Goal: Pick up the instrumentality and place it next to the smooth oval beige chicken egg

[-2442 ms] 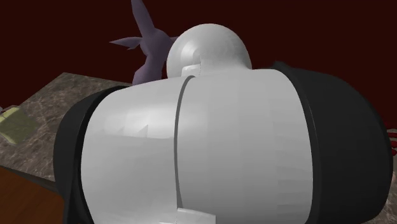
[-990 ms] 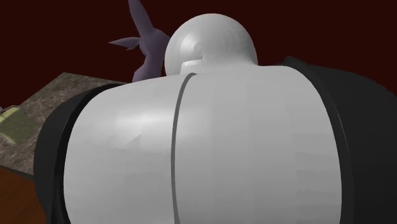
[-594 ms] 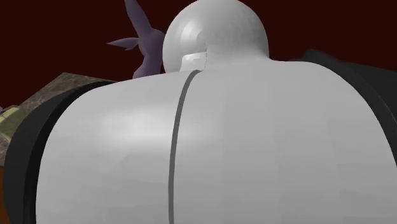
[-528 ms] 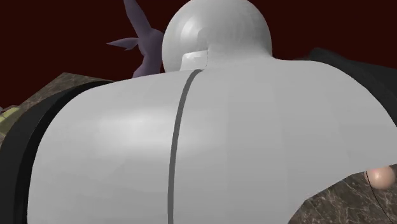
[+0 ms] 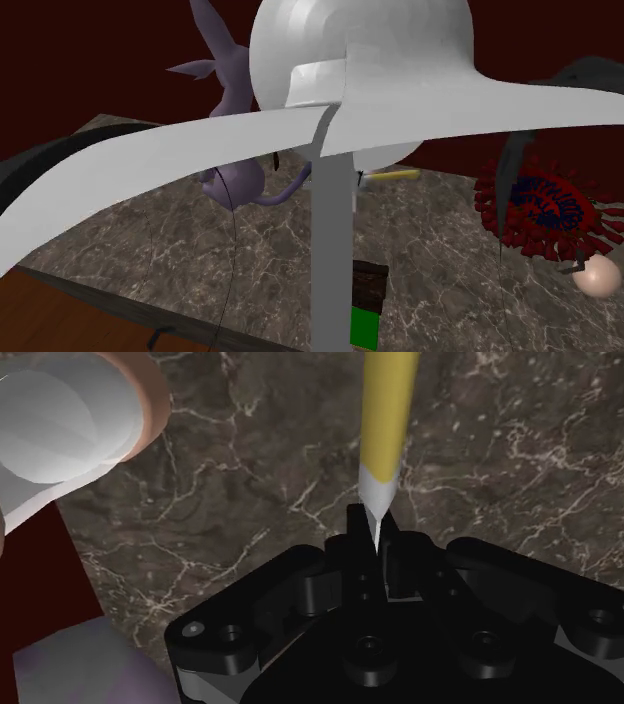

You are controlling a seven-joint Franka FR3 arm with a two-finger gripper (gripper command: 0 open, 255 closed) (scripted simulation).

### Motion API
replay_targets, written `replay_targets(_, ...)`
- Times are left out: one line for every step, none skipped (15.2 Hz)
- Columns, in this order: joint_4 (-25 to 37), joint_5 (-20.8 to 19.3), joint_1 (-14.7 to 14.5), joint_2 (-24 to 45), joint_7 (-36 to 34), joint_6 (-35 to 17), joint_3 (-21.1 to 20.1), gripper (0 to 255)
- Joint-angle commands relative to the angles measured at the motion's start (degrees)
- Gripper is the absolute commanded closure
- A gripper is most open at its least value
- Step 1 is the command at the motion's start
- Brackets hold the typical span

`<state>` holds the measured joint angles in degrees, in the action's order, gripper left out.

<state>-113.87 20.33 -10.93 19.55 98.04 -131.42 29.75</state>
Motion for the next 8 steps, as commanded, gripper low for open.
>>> replay_targets(0.7,-0.8,-0.2,-0.9,-0.6,1.4,0.4,255)
replay_targets(0.9,-1.2,-0.3,-1.3,-0.9,2.0,0.6,255)
replay_targets(1.1,-1.6,-0.4,-1.8,-1.2,2.6,0.8,255)
replay_targets(1.3,-2.0,-0.5,-2.2,-1.5,3.2,0.9,255)
replay_targets(1.6,-2.4,-0.6,-2.7,-1.8,3.8,1.1,255)
replay_targets(1.8,-2.8,-0.7,-3.1,-2.0,4.4,1.2,255)
replay_targets(2.1,-3.1,-0.8,-3.5,-2.3,5.0,1.3,255)
replay_targets(2.4,-3.5,-0.9,-3.9,-2.6,5.6,1.5,255)
